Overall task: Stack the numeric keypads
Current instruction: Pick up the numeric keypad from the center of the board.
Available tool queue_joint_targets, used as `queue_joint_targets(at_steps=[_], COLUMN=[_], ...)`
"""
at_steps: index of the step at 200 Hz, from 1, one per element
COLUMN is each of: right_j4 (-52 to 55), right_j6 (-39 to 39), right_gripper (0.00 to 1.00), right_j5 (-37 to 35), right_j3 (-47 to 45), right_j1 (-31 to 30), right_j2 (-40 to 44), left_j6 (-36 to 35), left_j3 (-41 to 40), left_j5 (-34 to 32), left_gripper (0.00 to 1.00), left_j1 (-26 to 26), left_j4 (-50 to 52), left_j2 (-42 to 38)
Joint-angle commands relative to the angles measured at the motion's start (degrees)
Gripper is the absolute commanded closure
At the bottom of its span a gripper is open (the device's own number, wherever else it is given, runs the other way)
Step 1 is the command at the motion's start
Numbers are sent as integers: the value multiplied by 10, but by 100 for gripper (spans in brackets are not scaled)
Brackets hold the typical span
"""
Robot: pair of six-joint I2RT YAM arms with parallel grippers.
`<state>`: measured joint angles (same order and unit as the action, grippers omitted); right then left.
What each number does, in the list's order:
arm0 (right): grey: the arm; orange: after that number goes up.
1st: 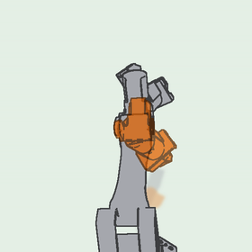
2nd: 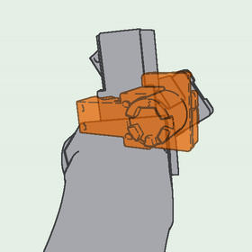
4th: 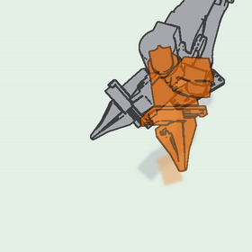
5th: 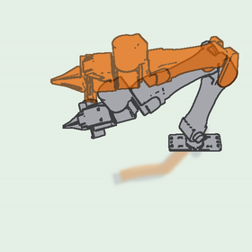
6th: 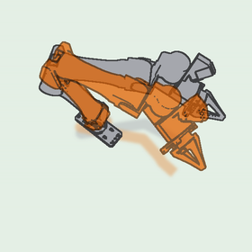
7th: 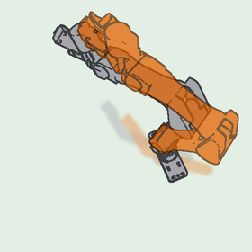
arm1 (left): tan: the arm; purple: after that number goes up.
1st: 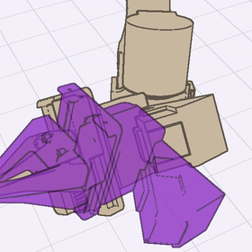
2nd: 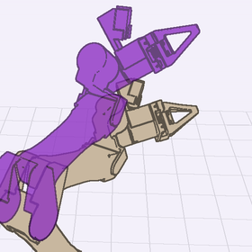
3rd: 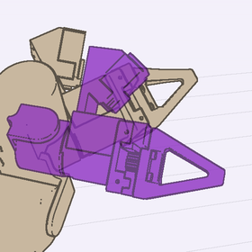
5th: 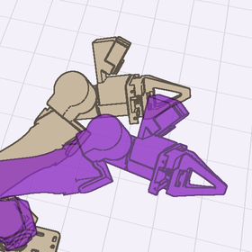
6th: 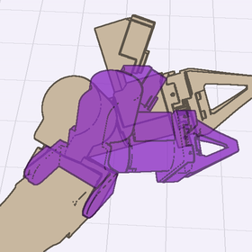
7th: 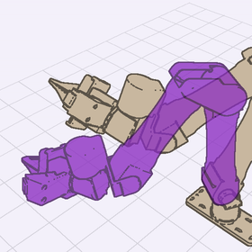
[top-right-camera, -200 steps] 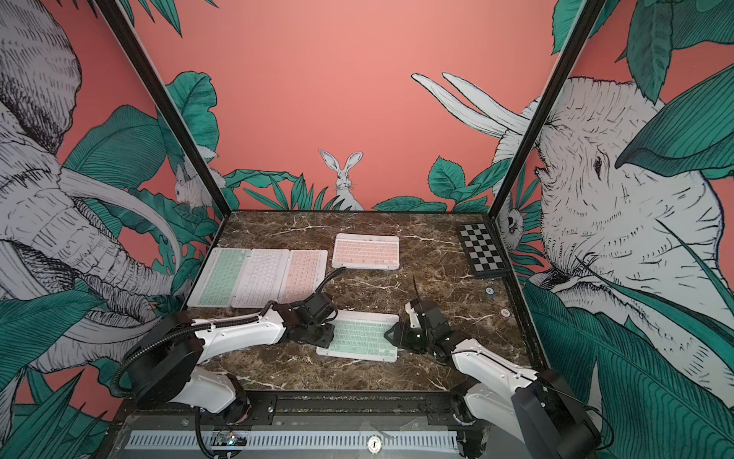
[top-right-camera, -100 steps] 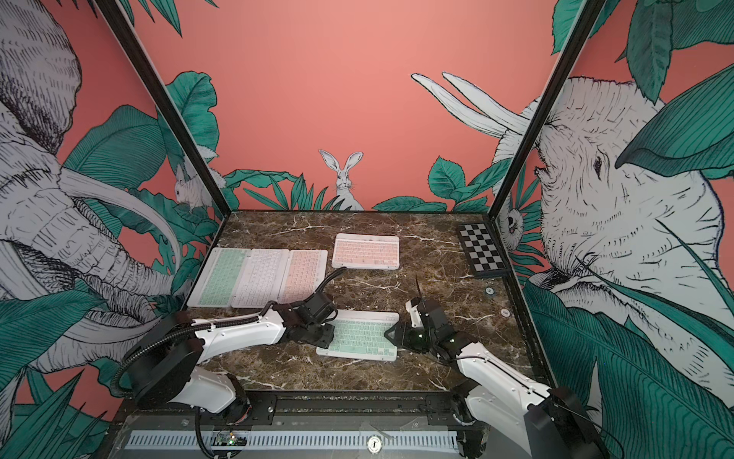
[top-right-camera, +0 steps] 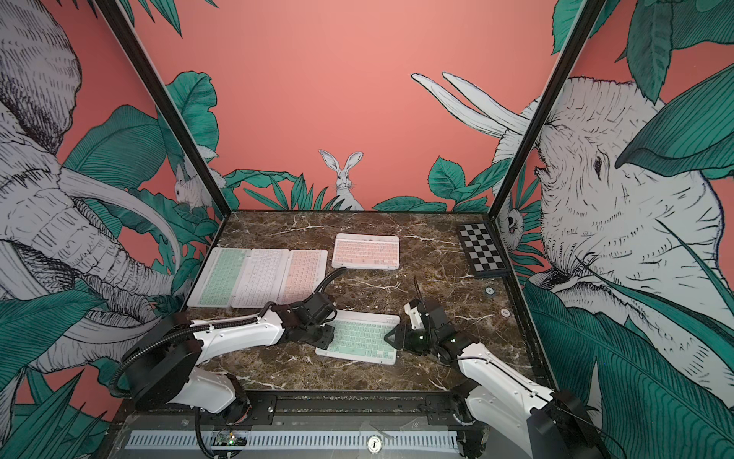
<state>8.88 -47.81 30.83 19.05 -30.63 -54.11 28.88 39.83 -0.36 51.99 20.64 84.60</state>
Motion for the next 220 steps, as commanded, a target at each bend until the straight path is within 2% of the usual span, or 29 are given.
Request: queue_joint_targets(at_steps=[1, 110, 220], right_j4=[-86, -129, -73], right_j6=[1, -21, -8], right_gripper=[47, 48, 48], right_j5=[79, 100, 97], right_j3=[20, 13, 15], right_j1=[-11, -11, -11], right_j2=[18, 11, 50], left_j6=[-18, -29, -32], left_j3=[-45, -53, -66], left_j5=[81, 109, 102], left_gripper=[50, 50, 50], left_j1=[9, 9, 9], left_j4=[-55, -73, -56], left_j2=[41, 44, 1])
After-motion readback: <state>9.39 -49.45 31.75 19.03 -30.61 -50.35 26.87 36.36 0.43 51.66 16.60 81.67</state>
